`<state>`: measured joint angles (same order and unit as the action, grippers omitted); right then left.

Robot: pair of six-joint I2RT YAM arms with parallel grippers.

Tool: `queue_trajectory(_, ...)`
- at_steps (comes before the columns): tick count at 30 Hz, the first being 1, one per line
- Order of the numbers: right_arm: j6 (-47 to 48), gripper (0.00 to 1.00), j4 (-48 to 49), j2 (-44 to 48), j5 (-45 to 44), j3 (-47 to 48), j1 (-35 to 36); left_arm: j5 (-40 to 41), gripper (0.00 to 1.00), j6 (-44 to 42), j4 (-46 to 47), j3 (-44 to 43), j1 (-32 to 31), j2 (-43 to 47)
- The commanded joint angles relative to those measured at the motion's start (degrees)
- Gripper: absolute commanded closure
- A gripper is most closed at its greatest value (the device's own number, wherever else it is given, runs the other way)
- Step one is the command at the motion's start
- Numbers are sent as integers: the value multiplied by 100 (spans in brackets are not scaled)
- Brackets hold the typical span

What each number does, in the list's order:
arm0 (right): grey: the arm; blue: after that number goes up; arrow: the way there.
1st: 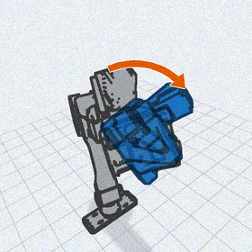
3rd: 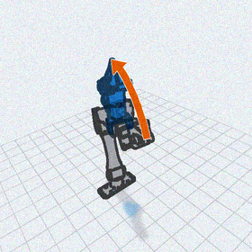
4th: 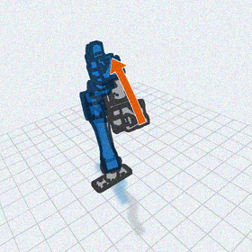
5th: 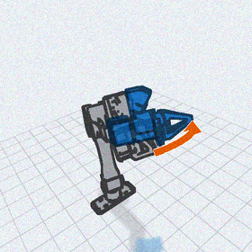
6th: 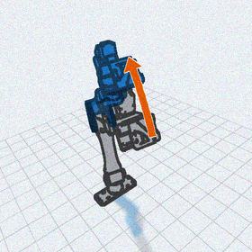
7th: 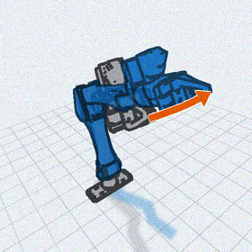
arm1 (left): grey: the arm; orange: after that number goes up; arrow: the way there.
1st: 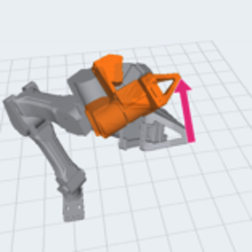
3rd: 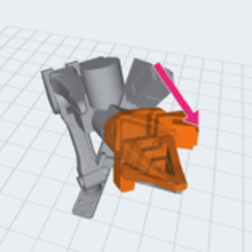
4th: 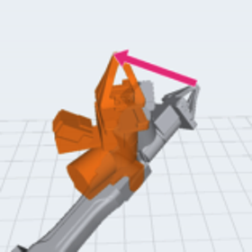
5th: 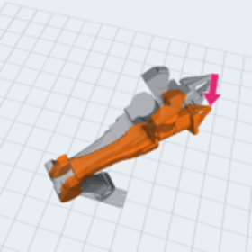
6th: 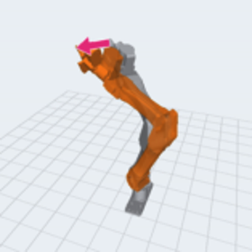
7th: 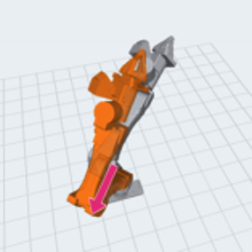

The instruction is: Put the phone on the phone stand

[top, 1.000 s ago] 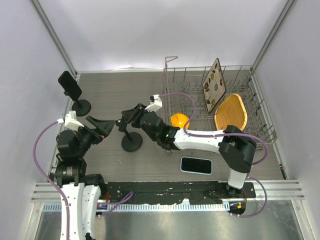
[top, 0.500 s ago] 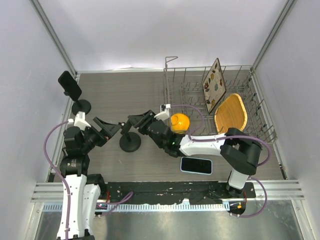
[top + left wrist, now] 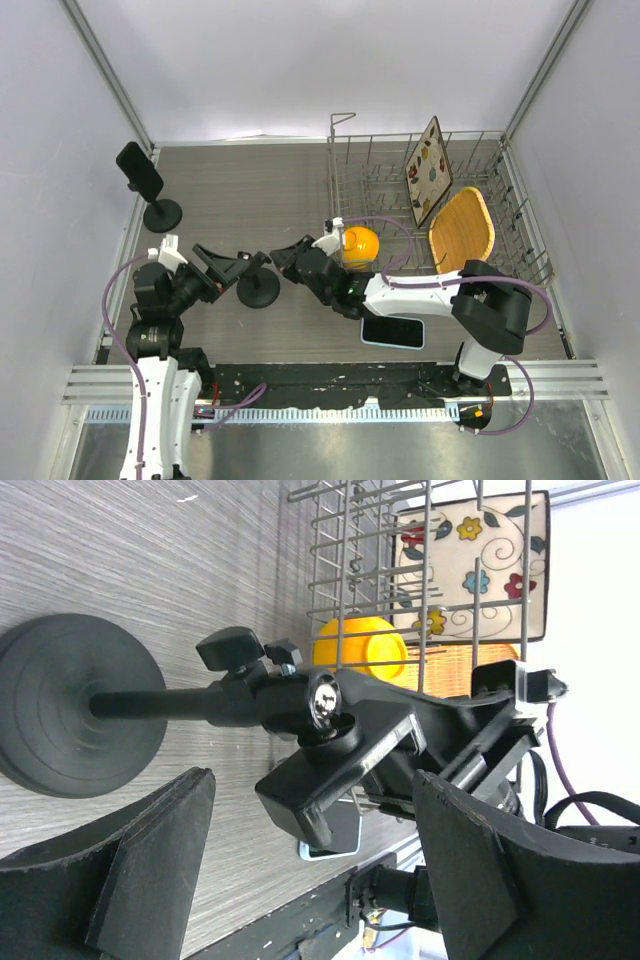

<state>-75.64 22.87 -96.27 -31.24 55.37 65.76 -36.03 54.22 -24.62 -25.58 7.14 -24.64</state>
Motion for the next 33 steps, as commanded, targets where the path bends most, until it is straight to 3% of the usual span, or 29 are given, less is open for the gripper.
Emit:
queue_trajectory(1,557,98,-934,-15,29,-53,25,-273,18,309,274,123,-2,153)
queue_trajectory(4,1217,77,-742,238,92,-184,25,-247,21,379,291,194,-2,188)
queue_trajectory(5,1331,65,-740,318,101,-220,16,-246,21,397,317,220,-2,214)
queue_trajectory(8,2016,47,-1047,609,145,24,7,-159,21,388,274,212,-2,302)
queue_trajectory(14,2597,27,-1356,1267,452,52,7,8,15,204,98,71,-2,373)
queue_trajectory(22,3073,16,-926,1655,1507,123,7,-79,10,142,247,-17,-2,329)
queue_trajectory(33,2369,15,-556,865,2245,747,-564,-668,21,933,1284,545,-2,206)
